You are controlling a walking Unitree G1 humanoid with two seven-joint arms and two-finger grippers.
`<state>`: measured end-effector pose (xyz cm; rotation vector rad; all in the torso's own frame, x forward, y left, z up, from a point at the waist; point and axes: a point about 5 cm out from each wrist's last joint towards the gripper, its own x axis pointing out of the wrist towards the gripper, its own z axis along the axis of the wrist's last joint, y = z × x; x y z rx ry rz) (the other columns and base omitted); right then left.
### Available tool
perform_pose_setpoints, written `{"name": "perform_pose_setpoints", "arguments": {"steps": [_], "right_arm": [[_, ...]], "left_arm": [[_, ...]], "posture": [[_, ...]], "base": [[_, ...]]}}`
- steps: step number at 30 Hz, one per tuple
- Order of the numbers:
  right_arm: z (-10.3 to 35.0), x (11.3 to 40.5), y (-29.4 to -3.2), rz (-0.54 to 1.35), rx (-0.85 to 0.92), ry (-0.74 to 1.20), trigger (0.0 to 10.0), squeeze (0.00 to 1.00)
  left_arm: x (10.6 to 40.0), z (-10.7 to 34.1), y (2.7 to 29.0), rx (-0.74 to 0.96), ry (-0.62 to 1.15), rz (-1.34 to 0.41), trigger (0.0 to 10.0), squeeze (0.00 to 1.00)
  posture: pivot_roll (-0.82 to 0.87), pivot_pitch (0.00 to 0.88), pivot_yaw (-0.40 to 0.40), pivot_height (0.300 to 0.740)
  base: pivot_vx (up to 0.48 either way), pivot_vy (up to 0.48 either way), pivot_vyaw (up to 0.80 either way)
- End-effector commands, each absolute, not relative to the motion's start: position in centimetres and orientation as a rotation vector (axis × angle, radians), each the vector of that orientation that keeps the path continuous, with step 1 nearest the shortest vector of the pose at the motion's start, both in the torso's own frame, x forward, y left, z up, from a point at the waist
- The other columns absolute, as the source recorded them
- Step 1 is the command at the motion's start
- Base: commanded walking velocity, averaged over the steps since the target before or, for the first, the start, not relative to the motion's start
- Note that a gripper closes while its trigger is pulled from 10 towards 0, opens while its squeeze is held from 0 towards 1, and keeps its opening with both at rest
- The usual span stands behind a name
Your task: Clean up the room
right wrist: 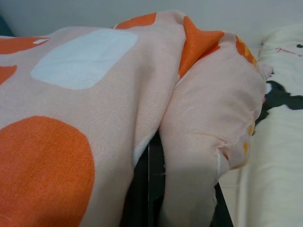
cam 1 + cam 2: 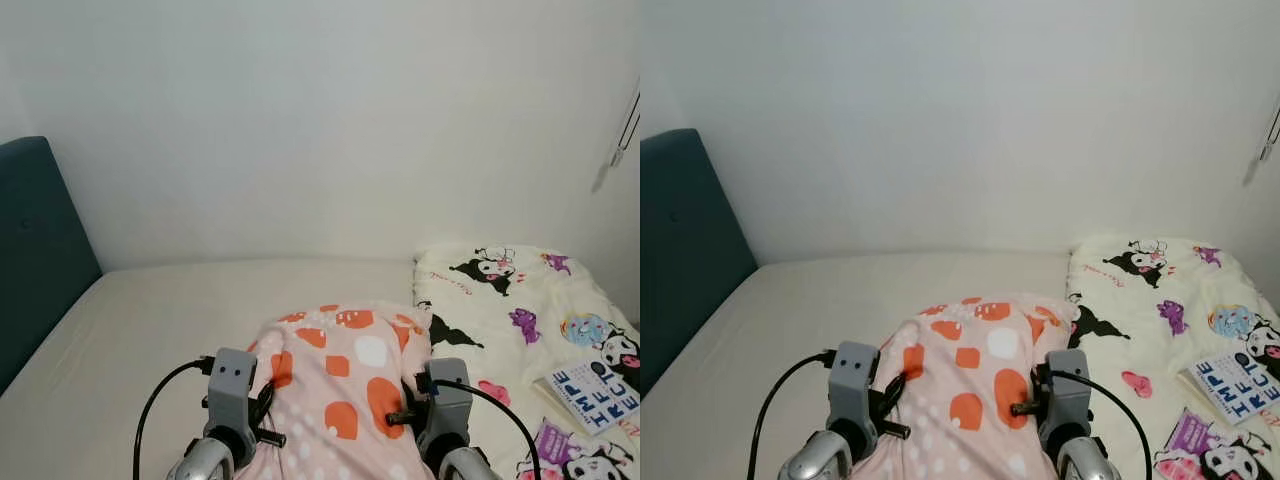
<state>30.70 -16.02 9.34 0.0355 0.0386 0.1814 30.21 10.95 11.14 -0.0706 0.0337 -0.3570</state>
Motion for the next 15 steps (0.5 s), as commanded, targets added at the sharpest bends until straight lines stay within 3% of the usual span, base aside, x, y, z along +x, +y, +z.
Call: {"name": "perform_pose_setpoints", "arguments": {"steps": [1,15], "right_arm": [[9.81,30.8,-15.01,0.216,0.038,0.0,10.0,0.0],[9.85,30.88,-15.03,0.215,0.039,-0.002,10.0,0.0]], "left_arm": [[30.2,11.61,10.78,-0.086,-0.003,-0.376,10.0,0.0],[30.26,11.72,10.86,-0.08,-0.006,-0.379,10.0,0.0]], "posture": [[0.0,0.12,-0.008,0.724],[0.0,0.119,-0.006,0.724]], "base": [[0.0,0.48,0.0],[0.0,0.48,0.0]]}}
